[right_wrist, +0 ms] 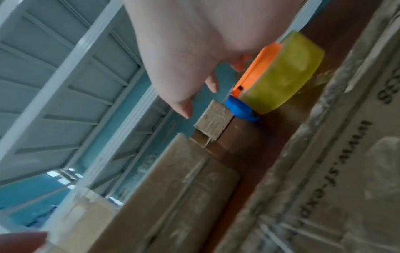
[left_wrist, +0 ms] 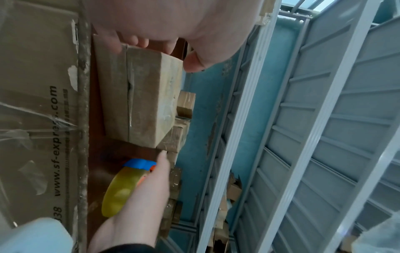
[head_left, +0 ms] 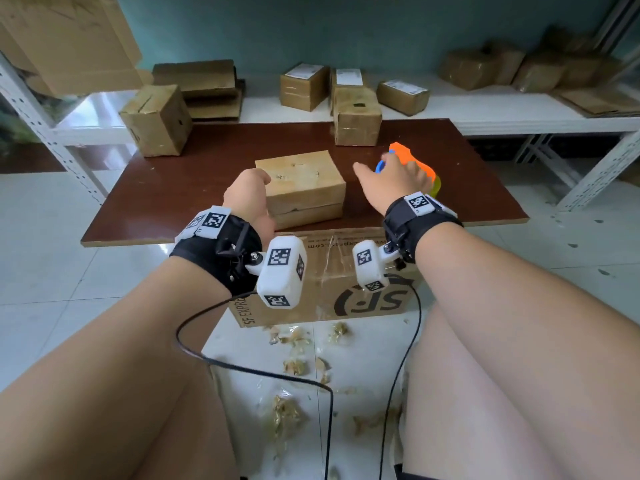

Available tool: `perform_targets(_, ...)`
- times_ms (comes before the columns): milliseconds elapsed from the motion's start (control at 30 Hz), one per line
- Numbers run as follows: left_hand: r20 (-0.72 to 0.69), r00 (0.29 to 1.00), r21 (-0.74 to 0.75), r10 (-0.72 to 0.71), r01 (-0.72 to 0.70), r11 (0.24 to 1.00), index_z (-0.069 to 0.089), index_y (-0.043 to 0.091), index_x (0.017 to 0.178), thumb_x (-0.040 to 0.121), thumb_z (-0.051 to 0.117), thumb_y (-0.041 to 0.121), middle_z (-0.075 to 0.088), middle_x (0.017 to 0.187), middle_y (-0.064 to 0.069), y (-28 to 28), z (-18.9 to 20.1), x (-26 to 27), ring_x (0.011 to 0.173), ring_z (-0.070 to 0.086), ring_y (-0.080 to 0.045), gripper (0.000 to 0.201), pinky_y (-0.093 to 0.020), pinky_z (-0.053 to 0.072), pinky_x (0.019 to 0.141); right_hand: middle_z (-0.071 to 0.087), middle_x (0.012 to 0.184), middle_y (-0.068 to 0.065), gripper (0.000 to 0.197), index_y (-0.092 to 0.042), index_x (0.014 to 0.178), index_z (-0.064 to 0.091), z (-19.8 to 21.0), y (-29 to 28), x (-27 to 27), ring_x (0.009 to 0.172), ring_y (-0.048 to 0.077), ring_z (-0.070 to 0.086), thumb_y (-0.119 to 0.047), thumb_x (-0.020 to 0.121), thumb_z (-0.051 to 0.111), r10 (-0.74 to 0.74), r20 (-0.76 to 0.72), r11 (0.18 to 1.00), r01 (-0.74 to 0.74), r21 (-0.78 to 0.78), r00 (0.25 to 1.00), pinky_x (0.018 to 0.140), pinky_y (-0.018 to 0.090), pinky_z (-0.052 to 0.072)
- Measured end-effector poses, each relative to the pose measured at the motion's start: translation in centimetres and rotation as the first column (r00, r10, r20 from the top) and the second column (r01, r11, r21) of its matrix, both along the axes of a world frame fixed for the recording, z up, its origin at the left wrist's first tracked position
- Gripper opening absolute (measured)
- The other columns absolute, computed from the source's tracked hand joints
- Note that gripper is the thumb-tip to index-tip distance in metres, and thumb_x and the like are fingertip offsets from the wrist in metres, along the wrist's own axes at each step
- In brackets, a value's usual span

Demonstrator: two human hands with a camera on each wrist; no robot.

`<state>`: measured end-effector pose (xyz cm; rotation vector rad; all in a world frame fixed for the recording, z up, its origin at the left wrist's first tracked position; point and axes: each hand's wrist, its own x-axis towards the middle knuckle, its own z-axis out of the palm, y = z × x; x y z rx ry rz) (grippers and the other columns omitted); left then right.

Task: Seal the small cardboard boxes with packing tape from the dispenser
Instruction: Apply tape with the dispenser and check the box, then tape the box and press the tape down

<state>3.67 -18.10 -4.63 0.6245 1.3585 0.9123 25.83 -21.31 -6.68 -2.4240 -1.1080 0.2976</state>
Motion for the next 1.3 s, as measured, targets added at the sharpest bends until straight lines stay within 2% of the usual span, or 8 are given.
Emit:
perform_targets(167, 0.048, 0.997, 0.058, -0.053, 0.050, 0.997, 0.052, 0.010, 0.154, 0.095, 0.060, 0.023, 0.048, 0.162, -0.015, -1.5, 0.4, 0.4, 0.148, 0.049, -0.036, 0.061, -0.052, 0.041, 0.120, 0.059, 0.144, 0.013, 0.085, -0.010, 0.144, 0.043, -1.7, -0.5, 1.6, 0.143, 0.035, 0.045, -0.066, 0.087, 0.072, -0.058, 0.136, 0.996, 0.067, -0.057, 0.989, 0.121, 0.054, 0.023)
perform_targets(267, 0.089, 0.993, 0.070, -0.082, 0.076, 0.995, 0.064, 0.014, 0.137, 0.081, 0.063, 0.024, 0.068, 0.138, -0.008, -1.8, 0.0, -0.2, 0.122, 0.068, -0.029, 0.057, -0.044, 0.054, 0.102, 0.062, 0.137, 0.013, 0.058, -0.012, 0.141, 0.045, -1.1, -1.2, 1.6, 0.138, 0.035, 0.048, -0.037, 0.096, 0.071, -0.060, 0.157, 0.995, 0.072, -0.073, 0.986, 0.117, 0.052, 0.030)
perform_targets(400, 0.093, 0.989, 0.095, -0.112, 0.104, 0.990, 0.062, 0.016, 0.130, 0.077, 0.064, 0.027, 0.068, 0.124, -0.005, -2.3, -0.1, -0.6, 0.110, 0.067, -0.020, 0.054, -0.039, 0.052, 0.103, 0.064, 0.115, 0.009, 0.037, -0.020, 0.101, 0.061, -0.7, -1.8, 1.8, 0.122, 0.037, 0.050, -0.056, 0.097, 0.066, -0.040, 0.188, 0.983, 0.073, -0.170, 0.981, 0.111, 0.048, 0.035)
perform_targets(533, -0.068, 0.994, 0.166, -0.085, 0.096, 0.982, 0.057, 0.016, 0.139, 0.095, 0.064, 0.030, 0.059, 0.120, -0.001, -3.5, 1.0, -0.6, 0.105, 0.057, -0.019, 0.047, -0.038, 0.045, 0.090, 0.063, 0.090, 0.001, 0.057, -0.045, 0.147, 0.044, -1.1, -1.6, 3.7, 0.099, 0.037, 0.057, -0.049, 0.096, 0.069, -0.036, 0.040, 0.998, 0.038, -0.059, 0.999, 0.112, 0.054, 0.033)
perform_targets(667, -0.224, 0.972, 0.397, -0.073, 0.159, 0.904, 0.062, 0.022, 0.129, 0.101, 0.060, 0.026, 0.059, 0.114, 0.010, -5.1, 2.0, -0.7, 0.102, 0.055, -0.005, 0.028, -0.025, 0.042, 0.080, 0.063, 0.097, 0.005, 0.045, -0.011, 0.135, 0.061, 0.8, -1.7, 4.9, 0.105, 0.036, 0.067, -0.039, 0.100, 0.065, -0.149, -0.267, 0.955, 0.209, 0.212, 0.952, 0.101, 0.044, 0.049)
perform_targets(800, -0.376, 0.926, 0.665, 0.044, 0.236, 0.709, 0.060, 0.031, 0.130, 0.096, 0.059, 0.027, 0.055, 0.138, 0.009, -5.3, 1.4, -0.6, 0.132, 0.050, -0.011, 0.034, -0.027, 0.041, 0.103, 0.071, 0.102, 0.006, 0.029, -0.006, 0.106, 0.068, 4.9, -2.8, 4.2, 0.088, 0.022, 0.068, -0.034, 0.098, 0.072, 0.055, -0.732, 0.762, 0.445, 0.470, 0.679, 0.079, 0.034, 0.053)
perform_targets(1000, -0.258, 0.966, 0.811, 0.004, 0.214, 0.545, 0.059, 0.016, 0.139, 0.103, 0.053, 0.041, 0.062, 0.138, 0.002, -5.2, 0.9, 1.1, 0.130, 0.057, -0.004, 0.044, -0.031, 0.046, 0.115, 0.056, 0.152, 0.020, 0.046, -0.004, 0.147, 0.056, 8.0, -6.3, -1.1, 0.141, 0.036, 0.055, -0.028, 0.110, 0.048, 0.667, -0.732, 0.712, 0.405, 0.573, -0.138, 0.118, 0.053, 0.043)
perform_targets(1300, 0.424, 0.895, 0.380, -0.138, -0.038, 0.924, 0.072, 0.011, 0.124, 0.112, 0.043, 0.053, 0.080, 0.115, -0.012, -5.5, 3.0, 2.1, 0.116, 0.075, -0.031, 0.053, -0.057, 0.057, 0.105, 0.044, 0.162, 0.018, 0.069, -0.007, 0.158, 0.045, 7.6, -7.0, -7.4, 0.152, 0.035, 0.040, -0.035, 0.096, 0.054, 0.538, -0.783, 0.843, 0.172, 0.510, -0.311, 0.125, 0.050, 0.032)
